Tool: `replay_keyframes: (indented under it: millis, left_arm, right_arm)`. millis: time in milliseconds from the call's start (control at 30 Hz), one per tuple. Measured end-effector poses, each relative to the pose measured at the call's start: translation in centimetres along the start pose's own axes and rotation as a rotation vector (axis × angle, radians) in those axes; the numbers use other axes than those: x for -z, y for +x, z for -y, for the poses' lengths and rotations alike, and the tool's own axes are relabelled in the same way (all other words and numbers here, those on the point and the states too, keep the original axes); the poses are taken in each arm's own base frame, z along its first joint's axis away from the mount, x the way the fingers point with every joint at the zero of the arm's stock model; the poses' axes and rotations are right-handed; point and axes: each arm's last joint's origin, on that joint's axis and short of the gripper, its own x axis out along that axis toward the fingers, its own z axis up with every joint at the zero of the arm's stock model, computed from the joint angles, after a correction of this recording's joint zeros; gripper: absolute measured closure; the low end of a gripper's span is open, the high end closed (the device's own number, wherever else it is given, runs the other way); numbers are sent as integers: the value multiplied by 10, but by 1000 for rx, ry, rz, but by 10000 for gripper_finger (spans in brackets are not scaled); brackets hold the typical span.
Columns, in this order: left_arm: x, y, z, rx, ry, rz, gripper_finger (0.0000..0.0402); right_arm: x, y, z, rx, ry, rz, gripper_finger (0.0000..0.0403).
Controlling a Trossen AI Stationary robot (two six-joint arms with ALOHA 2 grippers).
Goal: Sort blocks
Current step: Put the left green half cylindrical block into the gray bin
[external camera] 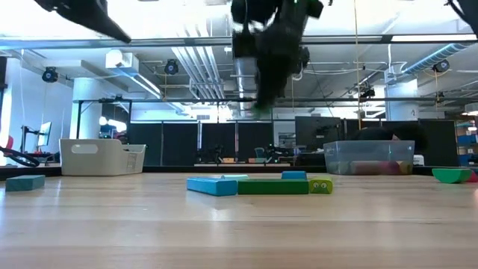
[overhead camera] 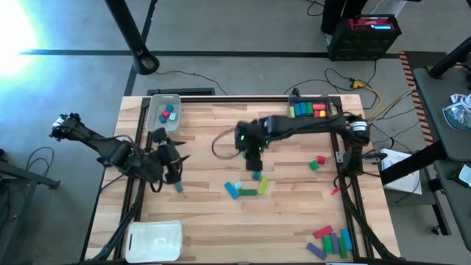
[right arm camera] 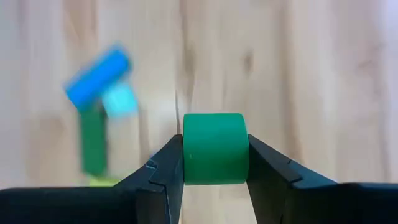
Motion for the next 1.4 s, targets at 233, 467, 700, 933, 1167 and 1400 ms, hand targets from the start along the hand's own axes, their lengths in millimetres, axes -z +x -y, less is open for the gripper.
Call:
replay_keyframes:
  millis: [233,467,700,933,1167,1400]
  left_arm:
    - [-39,11,-6,-62,-10,269,171]
    - [-74,9,-36,-170,22,423,144]
    - [-109,13,-46,-198,103,444,141]
    - [-138,21,-50,-142,137,451,141]
    - [-152,23,-45,-93,216,425,141]
    - [-157,15,-49,-73,270,454,141]
  right_arm:
    - [-26,-84,19,-182,275,448,277]
    - [-44,-127,21,-500,392,727,277]
    - [-55,-144,18,-700,460,837,277]
    - [-56,-149,18,-734,495,841,277]
    - [-56,-160,17,-739,483,861,277]
    - [-58,-164,17,-734,486,901,277]
